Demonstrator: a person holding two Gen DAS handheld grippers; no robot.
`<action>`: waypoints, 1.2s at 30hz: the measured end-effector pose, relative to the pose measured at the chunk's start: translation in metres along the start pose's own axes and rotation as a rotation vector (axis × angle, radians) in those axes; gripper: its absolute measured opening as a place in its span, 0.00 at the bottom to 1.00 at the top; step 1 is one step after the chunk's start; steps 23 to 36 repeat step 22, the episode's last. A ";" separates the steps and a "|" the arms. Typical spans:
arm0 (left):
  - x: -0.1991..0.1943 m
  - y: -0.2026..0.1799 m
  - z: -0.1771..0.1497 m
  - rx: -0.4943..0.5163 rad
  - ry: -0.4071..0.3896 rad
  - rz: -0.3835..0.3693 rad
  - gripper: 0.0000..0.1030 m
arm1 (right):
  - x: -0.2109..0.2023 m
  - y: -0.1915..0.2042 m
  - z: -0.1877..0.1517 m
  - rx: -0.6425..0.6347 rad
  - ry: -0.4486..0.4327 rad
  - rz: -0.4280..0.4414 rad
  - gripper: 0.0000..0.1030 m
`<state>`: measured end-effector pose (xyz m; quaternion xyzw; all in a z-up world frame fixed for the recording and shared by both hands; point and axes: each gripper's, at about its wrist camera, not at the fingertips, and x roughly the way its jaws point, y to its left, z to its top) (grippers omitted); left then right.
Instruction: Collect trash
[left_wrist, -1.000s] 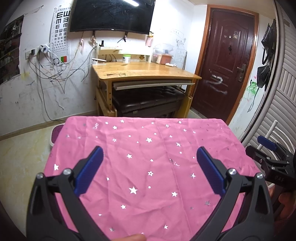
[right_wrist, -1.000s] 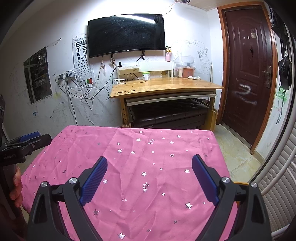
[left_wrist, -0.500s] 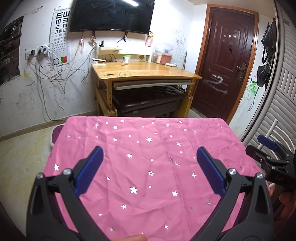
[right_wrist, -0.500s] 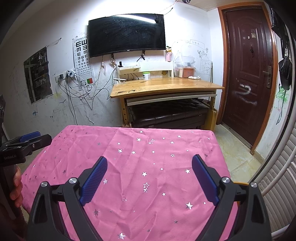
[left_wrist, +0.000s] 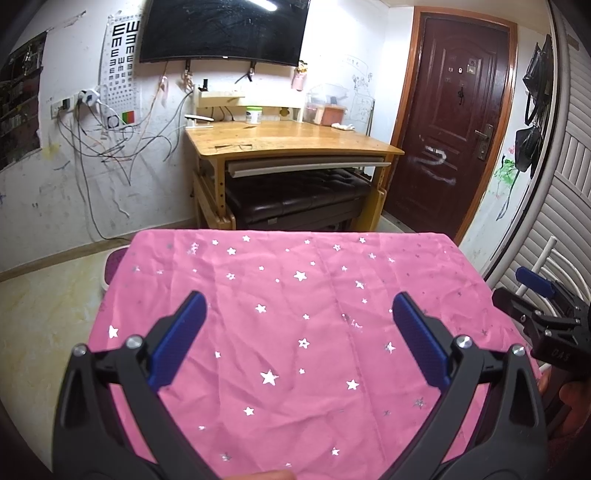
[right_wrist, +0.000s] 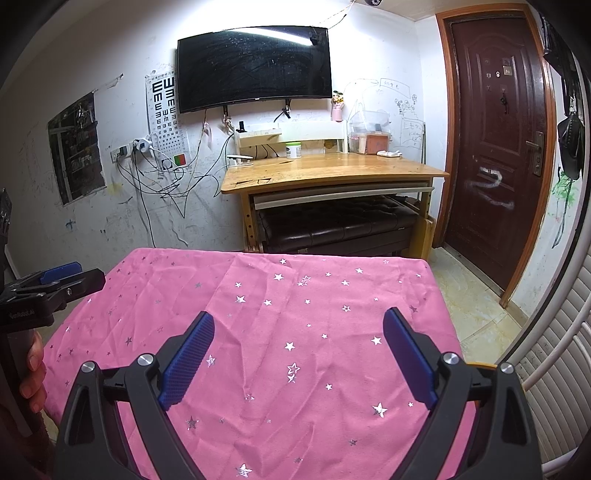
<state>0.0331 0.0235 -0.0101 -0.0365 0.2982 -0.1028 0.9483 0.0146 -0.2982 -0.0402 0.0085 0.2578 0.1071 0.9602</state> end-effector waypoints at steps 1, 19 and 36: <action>0.000 0.000 0.000 0.001 0.002 0.000 0.94 | 0.000 0.000 0.000 0.001 0.001 0.000 0.84; -0.002 0.003 -0.002 -0.002 -0.020 0.025 0.94 | 0.003 0.001 -0.002 -0.007 0.005 0.001 0.84; 0.001 0.005 -0.002 -0.014 -0.001 0.024 0.94 | 0.004 0.001 -0.002 -0.008 0.005 0.001 0.84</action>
